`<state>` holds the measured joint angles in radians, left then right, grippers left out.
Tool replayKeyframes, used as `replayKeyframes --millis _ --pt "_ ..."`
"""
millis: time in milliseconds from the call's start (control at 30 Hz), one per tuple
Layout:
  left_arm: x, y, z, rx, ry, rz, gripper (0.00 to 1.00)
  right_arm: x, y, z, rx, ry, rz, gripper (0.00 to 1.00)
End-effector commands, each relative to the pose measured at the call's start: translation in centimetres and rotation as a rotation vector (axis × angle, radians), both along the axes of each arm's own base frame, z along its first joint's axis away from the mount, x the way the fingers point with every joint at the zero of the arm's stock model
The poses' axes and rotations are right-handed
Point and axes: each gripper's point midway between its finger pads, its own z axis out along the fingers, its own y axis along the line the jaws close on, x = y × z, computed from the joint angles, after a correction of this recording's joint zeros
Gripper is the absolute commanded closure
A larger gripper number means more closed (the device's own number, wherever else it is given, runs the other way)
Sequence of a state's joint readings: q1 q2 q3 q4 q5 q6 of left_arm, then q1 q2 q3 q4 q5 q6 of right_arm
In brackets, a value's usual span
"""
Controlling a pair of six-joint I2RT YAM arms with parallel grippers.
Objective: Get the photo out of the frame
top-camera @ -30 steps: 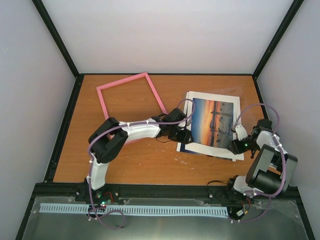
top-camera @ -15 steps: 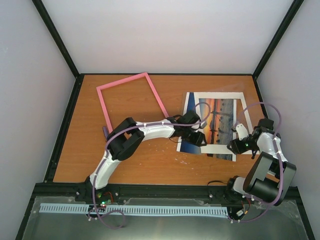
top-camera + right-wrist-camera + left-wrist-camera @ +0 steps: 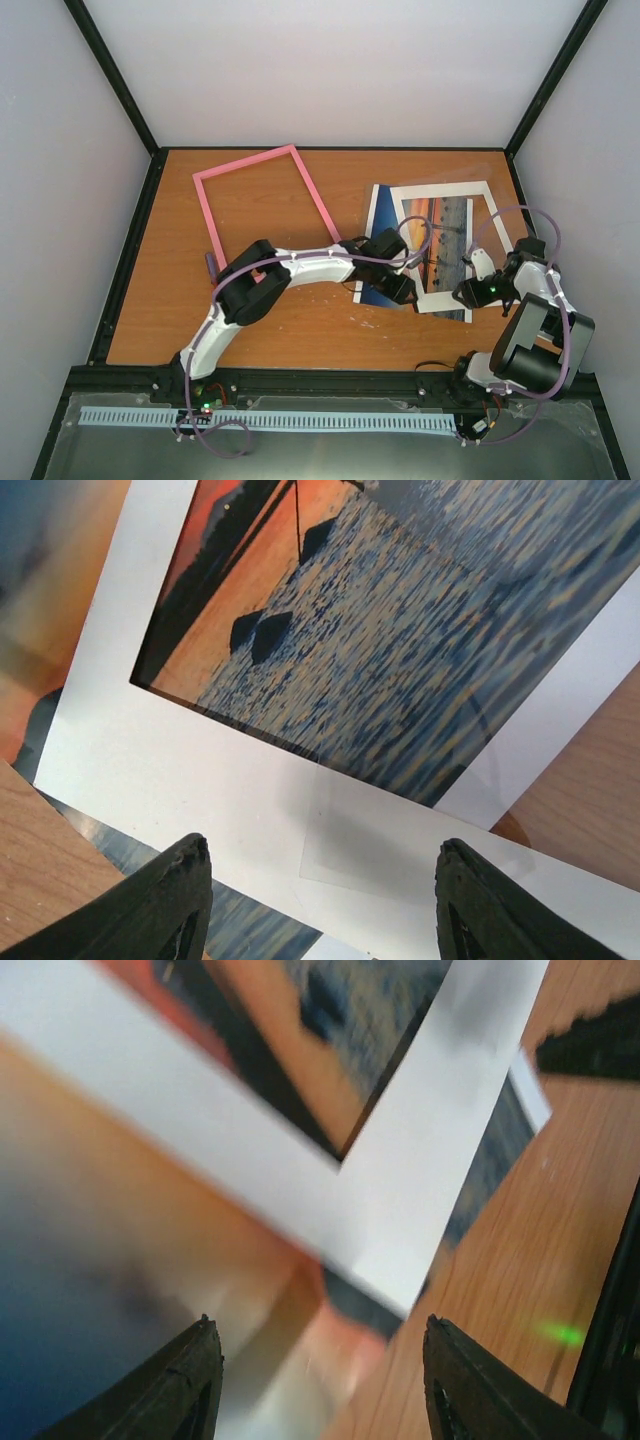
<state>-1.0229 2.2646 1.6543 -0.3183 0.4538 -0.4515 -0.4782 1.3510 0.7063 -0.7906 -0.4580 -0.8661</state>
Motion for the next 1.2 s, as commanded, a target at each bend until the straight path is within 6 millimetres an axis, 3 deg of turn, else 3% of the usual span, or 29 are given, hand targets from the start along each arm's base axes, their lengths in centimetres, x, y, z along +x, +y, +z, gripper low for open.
replayKeyframes --millis 0,233,300,367,467,633,700,767,900,1033,1167 --pt "-0.1 2.8 4.8 -0.006 -0.135 0.003 0.42 1.0 0.0 1.0 0.027 -0.033 -0.009 0.4" --pt "2.7 11.7 5.9 0.131 -0.195 0.291 0.33 1.9 0.9 2.4 0.082 -0.072 -0.002 0.4" --pt "3.6 14.0 6.7 0.112 -0.178 0.369 0.22 2.1 1.4 2.6 0.094 -0.073 0.011 0.4" --pt "3.8 15.7 6.9 0.105 -0.176 0.43 0.04 2.3 2.0 2.8 0.102 -0.075 0.025 0.4" --pt "4.0 17.1 7.7 0.07 -0.212 0.502 0.0 2.6 3.2 2.7 0.116 -0.069 0.044 0.4" --pt "4.7 16.7 8.3 0.048 -0.254 0.498 0.02 2.7 5.5 3.6 0.13 -0.075 0.089 0.4" --pt "4.7 16.1 7.8 0.055 -0.236 0.479 0.09 2.9 5.4 3.6 0.1 -0.09 0.094 0.39" --pt "4.3 14.8 7.8 0.021 -0.212 0.422 0.23 3.1 5.2 3.5 0.085 -0.086 0.099 0.39" --pt "2.5 12.6 6.9 -0.035 -0.085 0.33 0.44 2.9 4.6 1.9 0.042 -0.055 0.121 0.4" --pt "-0.3 12.0 5.2 -0.054 0.105 0.292 0.51 2.7 4.0 0.7 0.001 -0.041 0.129 0.4" --pt "-2.3 12.7 3.8 -0.035 0.214 0.286 0.54 2.8 3.9 0.2 -0.003 -0.039 0.112 0.4"
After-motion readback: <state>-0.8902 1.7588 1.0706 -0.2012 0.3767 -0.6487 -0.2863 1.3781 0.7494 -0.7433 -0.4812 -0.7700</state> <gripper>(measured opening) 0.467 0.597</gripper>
